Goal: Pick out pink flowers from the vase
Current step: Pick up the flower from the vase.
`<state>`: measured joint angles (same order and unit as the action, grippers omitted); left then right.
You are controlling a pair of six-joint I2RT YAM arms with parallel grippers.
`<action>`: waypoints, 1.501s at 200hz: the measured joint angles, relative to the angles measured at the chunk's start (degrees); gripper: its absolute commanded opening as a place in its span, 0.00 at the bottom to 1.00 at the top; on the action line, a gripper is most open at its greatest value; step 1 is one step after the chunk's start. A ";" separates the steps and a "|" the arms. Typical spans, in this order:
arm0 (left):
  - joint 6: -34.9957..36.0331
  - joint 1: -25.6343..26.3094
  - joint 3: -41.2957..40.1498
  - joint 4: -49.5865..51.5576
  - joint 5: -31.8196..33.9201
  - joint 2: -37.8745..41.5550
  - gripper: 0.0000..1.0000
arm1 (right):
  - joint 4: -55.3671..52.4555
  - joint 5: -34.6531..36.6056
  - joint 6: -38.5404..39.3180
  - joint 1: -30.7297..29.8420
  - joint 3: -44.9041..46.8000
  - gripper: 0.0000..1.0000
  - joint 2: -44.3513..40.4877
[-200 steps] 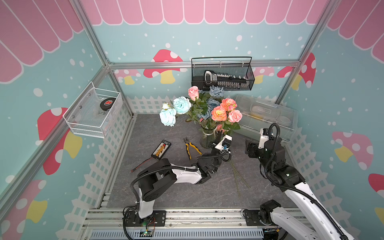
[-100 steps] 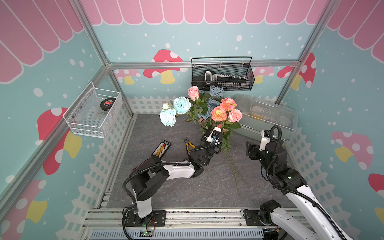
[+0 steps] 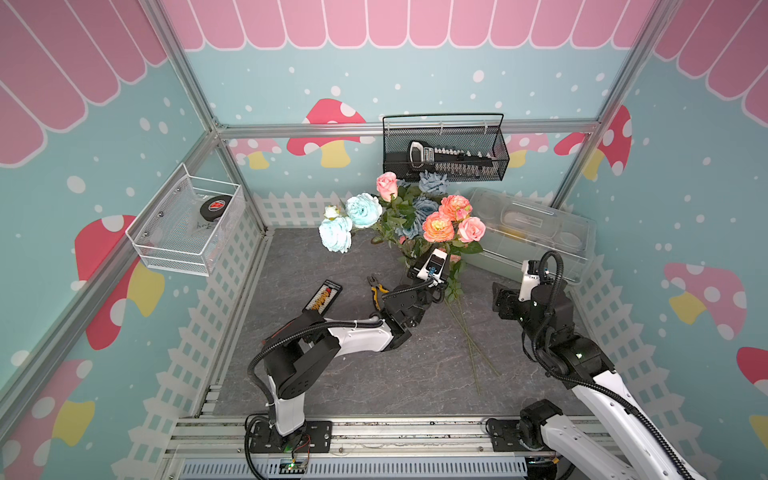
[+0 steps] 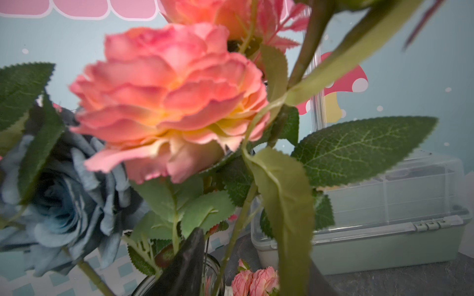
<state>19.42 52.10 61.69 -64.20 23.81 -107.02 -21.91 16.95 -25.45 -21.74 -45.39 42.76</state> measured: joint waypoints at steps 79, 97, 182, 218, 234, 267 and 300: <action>-2.14 -1.44 2.16 2.25 -1.99 -1.68 0.29 | -0.02 0.09 0.31 0.00 0.00 0.75 -0.50; -2.21 -1.46 3.56 2.54 -2.23 -2.56 0.37 | -0.02 0.09 0.35 0.00 0.00 0.75 -0.50; -2.93 -1.46 5.20 5.60 -2.80 -3.26 0.12 | -0.04 0.11 0.37 0.00 0.00 0.75 -0.52; -1.86 -1.86 5.20 7.28 -2.36 -2.14 0.06 | -0.04 0.09 0.37 0.00 0.00 0.75 -0.59; -1.29 -2.10 5.22 7.52 -2.12 -2.03 0.01 | -0.15 0.11 0.37 0.00 0.02 0.75 -0.96; -0.98 -2.14 5.27 9.27 -2.03 -1.20 0.00 | -0.57 0.13 0.37 0.00 0.09 0.75 -2.05; -1.01 -2.12 5.70 14.56 -3.80 3.19 0.00 | -0.79 0.13 0.35 0.00 0.39 0.75 -2.08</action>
<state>18.41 49.98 67.40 -49.65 20.01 -103.83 -22.70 17.08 -25.10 -21.74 -44.99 40.69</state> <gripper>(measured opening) 0.050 0.751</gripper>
